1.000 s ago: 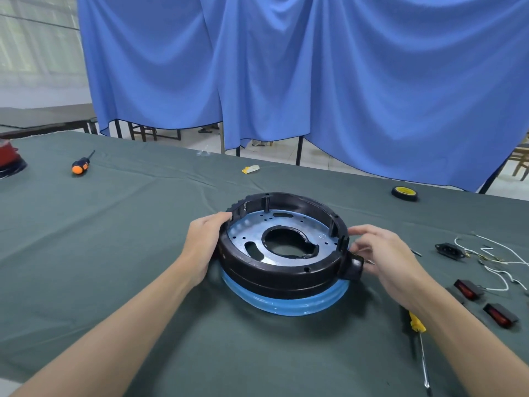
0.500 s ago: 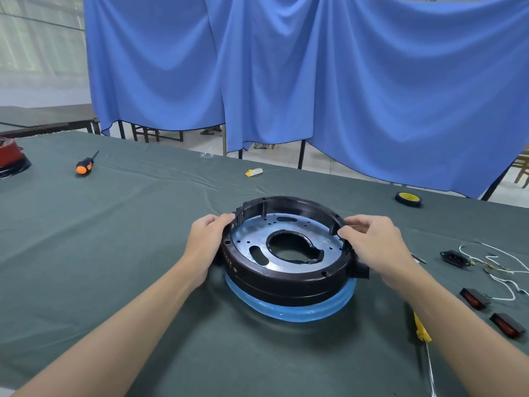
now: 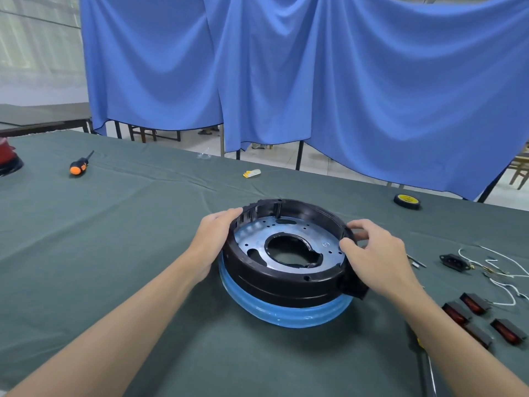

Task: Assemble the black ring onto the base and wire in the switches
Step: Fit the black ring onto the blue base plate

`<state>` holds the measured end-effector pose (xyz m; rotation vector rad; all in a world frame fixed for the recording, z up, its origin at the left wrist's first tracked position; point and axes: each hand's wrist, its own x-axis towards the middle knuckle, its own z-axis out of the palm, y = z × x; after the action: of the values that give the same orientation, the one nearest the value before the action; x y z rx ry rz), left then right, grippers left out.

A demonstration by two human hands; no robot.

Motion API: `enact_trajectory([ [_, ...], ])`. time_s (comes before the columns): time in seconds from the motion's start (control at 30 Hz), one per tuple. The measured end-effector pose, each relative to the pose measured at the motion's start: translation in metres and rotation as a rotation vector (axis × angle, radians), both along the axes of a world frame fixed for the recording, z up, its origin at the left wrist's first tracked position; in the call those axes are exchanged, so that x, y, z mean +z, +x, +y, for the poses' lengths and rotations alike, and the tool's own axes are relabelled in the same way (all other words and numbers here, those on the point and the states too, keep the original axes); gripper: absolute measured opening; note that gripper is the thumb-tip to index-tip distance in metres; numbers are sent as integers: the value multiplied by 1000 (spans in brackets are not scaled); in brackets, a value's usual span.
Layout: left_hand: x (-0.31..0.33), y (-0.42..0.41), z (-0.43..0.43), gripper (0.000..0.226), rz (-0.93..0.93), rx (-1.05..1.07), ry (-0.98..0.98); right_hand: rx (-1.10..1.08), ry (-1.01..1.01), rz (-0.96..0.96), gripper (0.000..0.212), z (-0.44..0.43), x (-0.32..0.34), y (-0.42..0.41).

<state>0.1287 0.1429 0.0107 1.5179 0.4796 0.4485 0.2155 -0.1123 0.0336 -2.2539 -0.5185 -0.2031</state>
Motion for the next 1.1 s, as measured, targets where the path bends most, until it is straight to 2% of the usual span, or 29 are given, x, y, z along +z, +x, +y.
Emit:
enact_trajectory([
  [0.17,0,1,-1,24,14,20,-20,41,8,58,22,-3,0,9],
  [0.27,0,1,-2,20,12,28,-26,85,162,211,12,1,-4,14],
  [0.33,-1,0,0,20,6,24,-30,101,223,243,22,7,-5,14],
  [0.57,-2,1,2,14,10,46,-11,88,138,190,42,10,-1,21],
  [0.7,-3,3,3,16,6,74,-18,104,128,189,24,9,0,23],
  [0.8,-3,3,3,16,3,90,-14,101,118,200,35,9,-1,24],
  [0.93,-2,2,2,15,13,87,-3,75,102,224,19,10,0,27],
  [1.1,0,1,2,17,45,80,16,72,79,224,21,12,-1,28],
])
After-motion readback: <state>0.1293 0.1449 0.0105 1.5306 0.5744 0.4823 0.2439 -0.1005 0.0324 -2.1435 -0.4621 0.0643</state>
